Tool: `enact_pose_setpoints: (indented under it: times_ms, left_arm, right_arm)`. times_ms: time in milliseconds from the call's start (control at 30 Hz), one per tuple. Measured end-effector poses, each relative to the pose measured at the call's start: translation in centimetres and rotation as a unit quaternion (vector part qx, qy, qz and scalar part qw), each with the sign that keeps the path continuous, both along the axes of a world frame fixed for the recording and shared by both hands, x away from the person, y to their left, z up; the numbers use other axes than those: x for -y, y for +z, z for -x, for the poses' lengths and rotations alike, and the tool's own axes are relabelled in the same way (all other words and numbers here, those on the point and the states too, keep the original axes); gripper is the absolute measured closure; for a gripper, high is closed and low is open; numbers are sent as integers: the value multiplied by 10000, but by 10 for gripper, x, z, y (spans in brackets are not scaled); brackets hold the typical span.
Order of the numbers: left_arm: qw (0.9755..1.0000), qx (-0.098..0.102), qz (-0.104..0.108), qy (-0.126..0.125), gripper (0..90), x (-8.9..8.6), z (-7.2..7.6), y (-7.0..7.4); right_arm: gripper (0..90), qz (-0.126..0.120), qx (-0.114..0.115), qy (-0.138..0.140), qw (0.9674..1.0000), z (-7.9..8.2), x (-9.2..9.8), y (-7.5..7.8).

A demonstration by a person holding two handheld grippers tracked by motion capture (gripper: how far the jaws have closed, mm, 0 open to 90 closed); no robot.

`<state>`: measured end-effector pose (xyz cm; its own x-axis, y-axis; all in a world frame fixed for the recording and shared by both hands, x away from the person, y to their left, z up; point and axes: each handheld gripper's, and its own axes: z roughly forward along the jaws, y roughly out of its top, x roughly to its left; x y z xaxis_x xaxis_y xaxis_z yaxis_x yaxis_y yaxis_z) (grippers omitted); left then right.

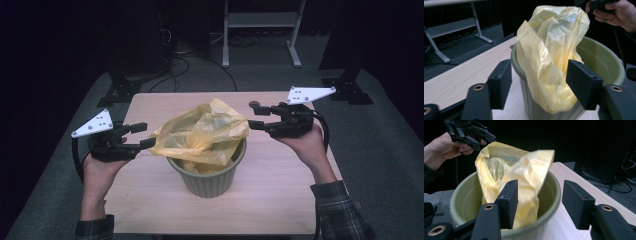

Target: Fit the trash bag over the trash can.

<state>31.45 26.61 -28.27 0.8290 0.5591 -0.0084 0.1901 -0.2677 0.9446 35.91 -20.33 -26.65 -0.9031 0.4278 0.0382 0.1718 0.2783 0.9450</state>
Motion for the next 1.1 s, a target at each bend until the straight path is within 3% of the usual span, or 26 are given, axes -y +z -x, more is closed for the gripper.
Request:
enact_pose_setpoints:
  times_ms: [133, 167, 200, 233, 333, 367, 433, 533, 600, 733, 800, 900, 1100]
  left_arm:
    - [9999, -101, -59, -56, 343, 9, -6, 0]
    - [9998, -155, -113, -62, 392, 11, -8, -2]
    - [9996, -205, -175, -61, 392, 14, -9, -4]
    - [9994, -266, -233, -45, 460, 15, -10, -7]
    - [9985, -418, -339, -94, 766, 18, -15, -13]
    - [9982, -483, -343, -97, 855, 18, -16, -14]
    - [9979, -528, -380, -66, 895, 17, -19, -14]
    - [9981, -504, -333, 143, 896, 9, -22, -12]
    - [9975, -519, -373, 285, 896, 3, -25, -10]
    - [9969, -551, -428, 358, 896, 0, -28, -11]
    - [9972, -534, -441, 269, 894, 4, -28, -14]
    - [9977, -494, -446, 144, 873, 11, -28, -18]
    - [9981, -450, -414, 74, 855, 17, -29, -17]
  right_arm:
    - [429, -16, -161, 102, 9998, -11, -17, 1]
    - [491, 55, -289, 112, 9995, -18, -25, -2]
    - [491, 55, -289, 112, 9995, -18, -25, -2]
    - [567, 118, -320, 129, 9993, -20, -28, -4]
    - [857, 316, -119, 116, 9994, -20, -32, -8]
    - [892, 359, -46, 62, 9993, -19, -31, -8]
    - [900, 365, 49, -50, 9993, -18, -28, -7]
    - [900, 394, 128, -426, 9982, -17, -13, -2]
    - [900, 383, 147, -505, 9979, -18, -9, -1]
    - [900, 400, 92, -519, 9978, -17, 6, 1]
    - [886, 540, -19, -418, 9977, -15, 8, -3]
    - [686, 388, -80, -462, 9981, -15, 15, -6]
    - [532, 85, -116, -363, 9992, -19, 17, 4]
